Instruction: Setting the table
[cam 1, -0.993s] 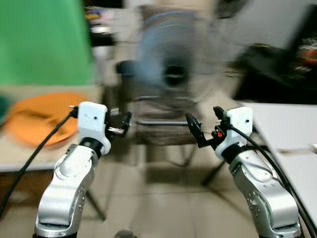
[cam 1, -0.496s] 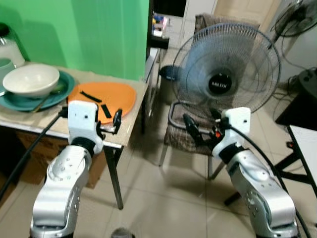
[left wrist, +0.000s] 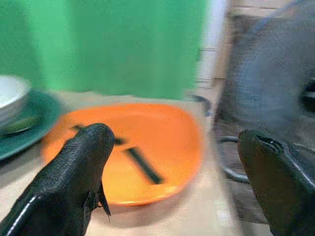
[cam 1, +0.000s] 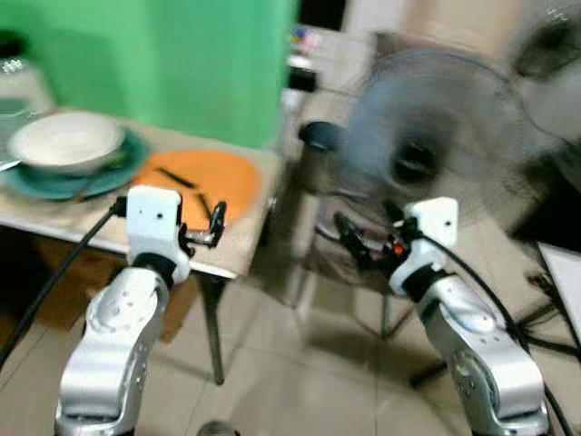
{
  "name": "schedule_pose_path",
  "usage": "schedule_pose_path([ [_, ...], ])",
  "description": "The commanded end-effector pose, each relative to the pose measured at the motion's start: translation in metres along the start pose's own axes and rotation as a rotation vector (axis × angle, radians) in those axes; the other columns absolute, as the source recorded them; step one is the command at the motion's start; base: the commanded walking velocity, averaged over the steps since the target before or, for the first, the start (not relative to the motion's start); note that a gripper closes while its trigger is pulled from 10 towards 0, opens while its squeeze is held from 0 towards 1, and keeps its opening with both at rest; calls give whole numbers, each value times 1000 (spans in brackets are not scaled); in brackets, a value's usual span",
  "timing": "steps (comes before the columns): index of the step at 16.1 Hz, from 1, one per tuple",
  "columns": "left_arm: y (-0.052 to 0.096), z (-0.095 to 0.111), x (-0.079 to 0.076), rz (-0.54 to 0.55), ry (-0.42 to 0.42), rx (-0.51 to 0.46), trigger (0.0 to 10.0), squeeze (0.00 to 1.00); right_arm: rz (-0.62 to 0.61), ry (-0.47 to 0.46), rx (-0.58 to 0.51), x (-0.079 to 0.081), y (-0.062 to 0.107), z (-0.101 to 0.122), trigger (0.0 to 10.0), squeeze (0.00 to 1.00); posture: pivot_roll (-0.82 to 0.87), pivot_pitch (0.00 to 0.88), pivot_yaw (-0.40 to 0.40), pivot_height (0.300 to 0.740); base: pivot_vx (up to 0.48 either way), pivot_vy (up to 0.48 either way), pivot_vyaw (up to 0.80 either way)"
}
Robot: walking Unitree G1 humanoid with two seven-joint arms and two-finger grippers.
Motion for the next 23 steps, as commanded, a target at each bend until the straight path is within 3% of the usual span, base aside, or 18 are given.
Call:
schedule_pose_path([
  [1, 1, 3, -5, -23, 6, -15, 10000, 0, -4, 5, 4, -3, 2, -1, 10000, 1000, 121, 0, -103, 740, 300, 0, 800],
  [5, -1, 5, -9, -59, -12, -14, 10000, 0, 11, -4, -12, -1, 3, 0, 10000, 1000, 129, 0, -93, 740, 320, 0, 800],
  [11, 0, 6, -12, -96, -54, -7, 10000, 0, 10, 3, -14, -4, 4, -2, 10000, 1000, 140, 0, -90, 740, 321, 0, 0],
  [12, 0, 5, -15, -132, -68, 6, 10000, 0, -14, -7, -8, -8, 3, -3, 10000, 569, 143, 0, -86, 740, 319, 0, 0],
  [13, 0, 2, -18, -168, -79, 24, 10000, 0, -30, -14, -4, -10, 3, -4, 10000, 0, 142, 0, -81, 740, 322, 0, 0],
  [19, -2, 1, -17, -184, -102, 37, 10000, 0, -62, -46, 32, -18, 1, -11, 10000, 0, 142, 0, -77, 740, 311, 0, 0],
  [23, -5, 4, -14, -183, -111, 30, 10000, 0, 52, 78, 54, -2, -4, -13, 10000, 0, 149, 0, -80, 740, 308, 0, 400],
])
Point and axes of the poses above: a point about 5 cm out from each wrist's last joint towards the gripper, its own y axis pointing back from the gripper into the wrist, its own z axis along the axis of the wrist's last joint, x = y × z, the point moved 6 cm from there along -y, pointing out of the wrist towards the gripper, and after that the axes turned 12 degrees about y, right-handed, at the moved point
